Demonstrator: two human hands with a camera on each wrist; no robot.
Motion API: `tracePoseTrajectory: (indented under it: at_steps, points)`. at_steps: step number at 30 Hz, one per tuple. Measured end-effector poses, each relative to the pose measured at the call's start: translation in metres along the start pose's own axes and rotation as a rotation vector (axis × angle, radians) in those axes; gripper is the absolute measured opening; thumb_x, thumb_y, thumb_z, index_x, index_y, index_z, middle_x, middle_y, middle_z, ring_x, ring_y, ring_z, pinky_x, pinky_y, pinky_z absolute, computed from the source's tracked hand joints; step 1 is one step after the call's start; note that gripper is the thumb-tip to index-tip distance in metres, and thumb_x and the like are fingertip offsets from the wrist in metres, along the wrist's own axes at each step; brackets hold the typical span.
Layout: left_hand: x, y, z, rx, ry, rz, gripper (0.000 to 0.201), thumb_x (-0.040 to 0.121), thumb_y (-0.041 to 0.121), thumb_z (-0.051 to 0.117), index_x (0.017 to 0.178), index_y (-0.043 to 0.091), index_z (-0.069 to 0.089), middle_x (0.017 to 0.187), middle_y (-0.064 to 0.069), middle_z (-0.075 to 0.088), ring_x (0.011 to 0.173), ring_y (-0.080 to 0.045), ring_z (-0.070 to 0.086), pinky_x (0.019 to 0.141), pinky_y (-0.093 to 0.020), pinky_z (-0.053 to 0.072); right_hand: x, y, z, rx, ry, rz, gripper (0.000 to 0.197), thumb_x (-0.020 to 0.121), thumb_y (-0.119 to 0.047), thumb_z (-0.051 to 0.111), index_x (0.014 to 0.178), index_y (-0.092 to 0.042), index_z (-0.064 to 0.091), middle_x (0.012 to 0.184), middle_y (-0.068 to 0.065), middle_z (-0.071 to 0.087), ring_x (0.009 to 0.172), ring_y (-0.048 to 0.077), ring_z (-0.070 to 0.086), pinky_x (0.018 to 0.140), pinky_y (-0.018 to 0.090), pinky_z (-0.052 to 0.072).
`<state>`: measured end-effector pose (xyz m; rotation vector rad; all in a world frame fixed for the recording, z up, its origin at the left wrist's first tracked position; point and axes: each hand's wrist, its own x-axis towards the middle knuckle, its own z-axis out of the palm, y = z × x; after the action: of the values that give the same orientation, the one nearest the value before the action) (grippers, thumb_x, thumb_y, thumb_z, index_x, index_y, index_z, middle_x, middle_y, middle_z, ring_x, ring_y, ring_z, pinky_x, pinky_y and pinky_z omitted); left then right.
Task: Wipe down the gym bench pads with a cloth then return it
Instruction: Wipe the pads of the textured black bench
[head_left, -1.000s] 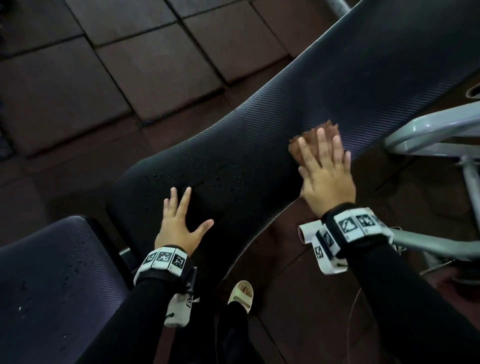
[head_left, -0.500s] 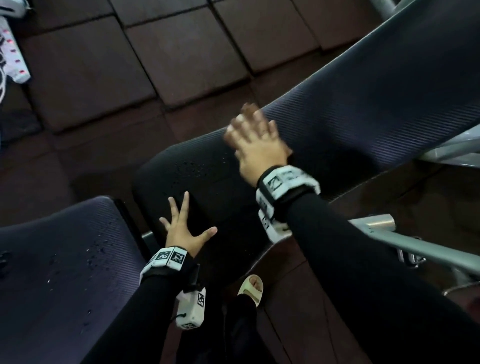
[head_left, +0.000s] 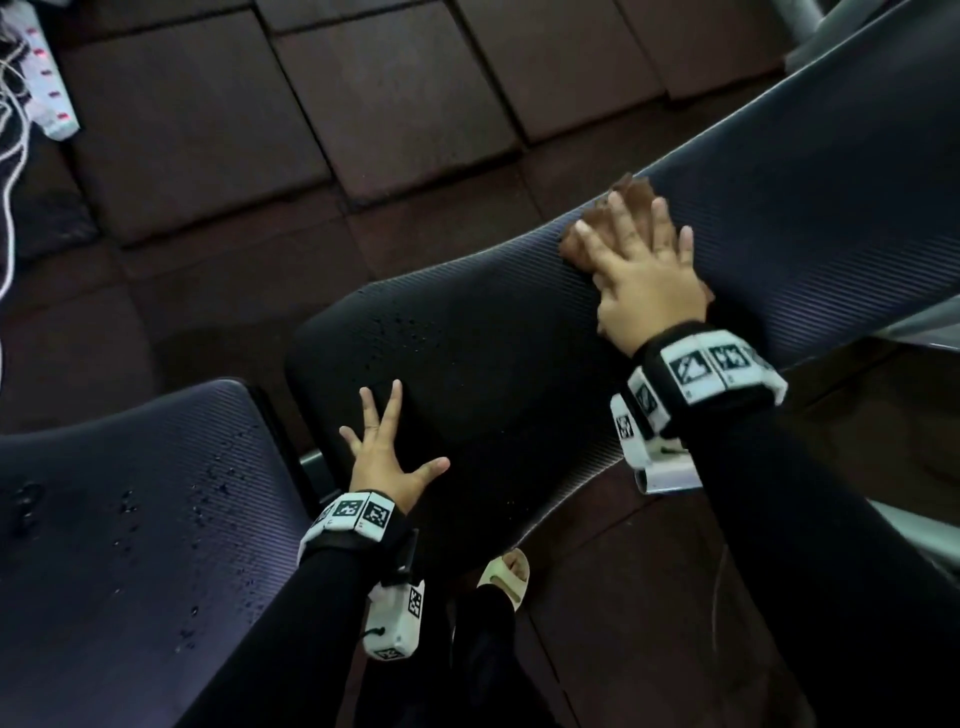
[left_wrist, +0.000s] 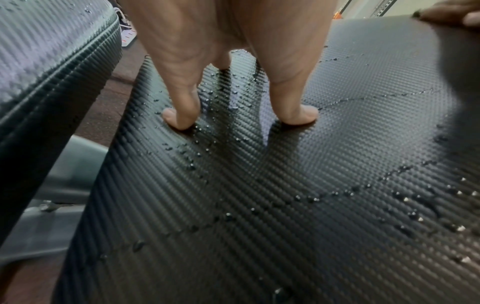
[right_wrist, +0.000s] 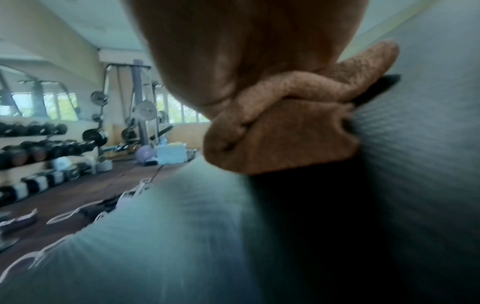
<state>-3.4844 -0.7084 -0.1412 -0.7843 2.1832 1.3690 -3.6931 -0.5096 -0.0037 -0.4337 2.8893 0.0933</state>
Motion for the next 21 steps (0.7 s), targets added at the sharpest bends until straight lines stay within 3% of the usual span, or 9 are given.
tracePoseTrajectory:
  at_steps: [4, 7, 10, 13, 17, 21]
  points:
    - [-0.001, 0.0, 0.0, 0.016, -0.002, 0.0, 0.112, 0.072, 0.03, 0.08, 0.135, 0.063, -0.006, 0.144, 0.029, -0.026, 0.14, -0.037, -0.021, 0.112, -0.061, 0.017, 0.032, -0.032, 0.003, -0.01, -0.027, 0.015, 0.067, 0.087, -0.02, 0.048, 0.145, -0.039, 0.021, 0.158, -0.005, -0.005, 0.143, 0.032, -0.013, 0.113, 0.047, -0.011]
    - [-0.001, 0.0, 0.0, 0.033, 0.009, -0.002, 0.112, 0.072, 0.03, 0.08, 0.133, 0.064, -0.008, 0.143, 0.03, -0.025, 0.14, -0.037, -0.019, 0.111, -0.06, 0.021, 0.022, -0.067, 0.025, -0.037, -0.067, -0.107, 0.071, 0.087, -0.02, 0.049, 0.146, -0.039, 0.017, 0.158, -0.005, -0.004, 0.143, 0.032, -0.015, 0.112, 0.046, -0.012]
    - [-0.001, 0.001, 0.0, 0.025, 0.009, 0.002, 0.112, 0.073, 0.029, 0.08, 0.134, 0.063, -0.007, 0.143, 0.029, -0.024, 0.14, -0.038, -0.019, 0.113, -0.059, 0.017, -0.014, -0.082, 0.051, -0.04, -0.064, -0.252, 0.069, 0.088, -0.019, 0.048, 0.146, -0.04, 0.017, 0.158, -0.007, -0.002, 0.144, 0.028, -0.013, 0.113, 0.042, -0.014]
    - [-0.001, 0.0, -0.001, 0.019, 0.0, -0.003, 0.112, 0.073, 0.029, 0.08, 0.134, 0.063, -0.006, 0.143, 0.03, -0.025, 0.14, -0.037, -0.02, 0.113, -0.058, 0.017, -0.057, -0.065, 0.067, 0.0, -0.001, -0.267, 0.066, 0.087, -0.017, 0.048, 0.144, -0.039, 0.026, 0.157, -0.01, 0.008, 0.145, 0.022, -0.006, 0.115, 0.04, -0.008]
    - [0.0, -0.002, -0.001, 0.018, -0.007, -0.009, 0.113, 0.072, 0.028, 0.081, 0.132, 0.066, -0.008, 0.143, 0.031, -0.025, 0.14, -0.035, -0.021, 0.112, -0.06, 0.018, -0.093, -0.016, 0.069, -0.031, 0.127, -0.169, 0.06, 0.087, -0.02, 0.052, 0.142, -0.036, 0.034, 0.154, -0.008, 0.019, 0.144, 0.023, 0.007, 0.116, 0.044, 0.004]
    - [0.0, -0.002, -0.002, 0.023, -0.015, -0.003, 0.114, 0.072, 0.029, 0.081, 0.13, 0.068, -0.009, 0.143, 0.03, -0.026, 0.14, -0.035, -0.021, 0.111, -0.062, 0.02, -0.097, 0.024, 0.057, -0.083, 0.191, -0.039, 0.056, 0.091, -0.031, 0.044, 0.144, -0.035, 0.029, 0.155, -0.001, 0.017, 0.144, 0.028, 0.008, 0.115, 0.045, -0.001]
